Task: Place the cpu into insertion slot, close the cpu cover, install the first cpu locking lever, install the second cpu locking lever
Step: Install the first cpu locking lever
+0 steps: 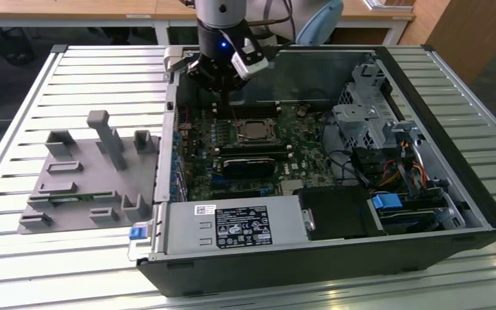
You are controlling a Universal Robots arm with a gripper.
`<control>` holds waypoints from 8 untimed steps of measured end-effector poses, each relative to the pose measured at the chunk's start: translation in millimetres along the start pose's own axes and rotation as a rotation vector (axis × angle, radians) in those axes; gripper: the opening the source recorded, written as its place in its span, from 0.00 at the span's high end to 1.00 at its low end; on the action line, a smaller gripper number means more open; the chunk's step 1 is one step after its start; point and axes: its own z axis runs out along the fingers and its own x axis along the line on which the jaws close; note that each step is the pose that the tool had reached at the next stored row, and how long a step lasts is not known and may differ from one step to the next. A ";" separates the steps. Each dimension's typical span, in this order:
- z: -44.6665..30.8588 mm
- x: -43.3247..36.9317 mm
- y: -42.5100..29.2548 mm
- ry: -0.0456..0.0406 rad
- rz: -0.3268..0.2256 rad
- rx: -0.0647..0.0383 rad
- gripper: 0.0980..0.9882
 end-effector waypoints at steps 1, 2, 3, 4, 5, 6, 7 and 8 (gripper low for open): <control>0.6 0.5 0.4 -0.0009 0.007 0.000 0.99; 1.2 0.8 1.3 -0.0013 0.012 0.000 0.99; 1.5 1.1 2.3 -0.0014 0.014 0.000 0.99; 1.9 1.2 3.3 -0.0015 0.014 0.000 0.99; 2.2 1.3 4.6 -0.0015 0.014 0.001 0.99; 2.4 1.4 5.9 -0.0014 0.014 0.000 0.99; 2.5 1.8 6.5 -0.0014 0.014 0.001 0.99; 2.6 2.3 6.7 -0.0015 0.014 0.000 0.99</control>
